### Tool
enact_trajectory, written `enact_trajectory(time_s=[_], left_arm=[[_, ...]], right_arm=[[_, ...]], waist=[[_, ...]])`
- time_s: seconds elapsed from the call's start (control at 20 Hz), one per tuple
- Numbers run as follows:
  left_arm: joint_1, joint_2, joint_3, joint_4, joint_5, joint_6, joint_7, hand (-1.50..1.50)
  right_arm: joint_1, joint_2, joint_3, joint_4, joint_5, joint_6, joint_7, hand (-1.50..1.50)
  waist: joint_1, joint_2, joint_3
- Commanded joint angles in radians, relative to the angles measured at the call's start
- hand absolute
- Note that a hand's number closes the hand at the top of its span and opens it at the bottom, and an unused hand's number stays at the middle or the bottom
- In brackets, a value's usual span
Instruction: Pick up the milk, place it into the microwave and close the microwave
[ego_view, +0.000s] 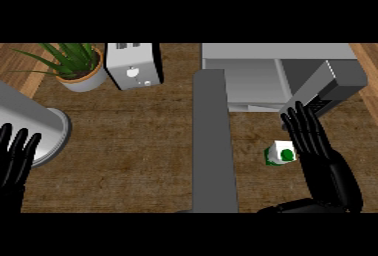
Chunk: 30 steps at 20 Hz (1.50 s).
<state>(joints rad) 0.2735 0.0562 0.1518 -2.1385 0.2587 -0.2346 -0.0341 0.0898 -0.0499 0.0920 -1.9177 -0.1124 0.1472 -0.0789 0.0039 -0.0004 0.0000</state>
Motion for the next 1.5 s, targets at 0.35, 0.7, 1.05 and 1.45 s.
enact_trajectory(time_s=[0.35,0.7,1.05,1.45], left_arm=[[0.082,-0.030,0.008,-0.015,0.013,-0.075,-0.047,-1.50],[0.097,-0.003,0.082,-0.028,0.073,-0.112,-0.024,-1.50],[0.115,-0.016,0.092,-0.024,0.065,-0.151,-0.046,-1.50],[0.173,-0.056,0.030,-0.011,-0.013,-0.164,-0.126,-1.50]], right_arm=[[-0.042,-0.021,-0.126,0.349,0.028,0.021,-0.218,-1.50],[0.050,-0.071,-0.180,0.386,0.018,0.082,-0.312,-1.50],[-0.015,-0.119,-0.221,0.586,0.049,0.144,-0.445,-1.50],[-0.124,-0.143,-0.235,0.817,0.113,0.159,-0.642,-1.50]], waist=[[0.002,0.001,0.000],[-0.001,-0.001,0.000],[0.000,0.000,0.000],[0.002,0.000,0.000]])
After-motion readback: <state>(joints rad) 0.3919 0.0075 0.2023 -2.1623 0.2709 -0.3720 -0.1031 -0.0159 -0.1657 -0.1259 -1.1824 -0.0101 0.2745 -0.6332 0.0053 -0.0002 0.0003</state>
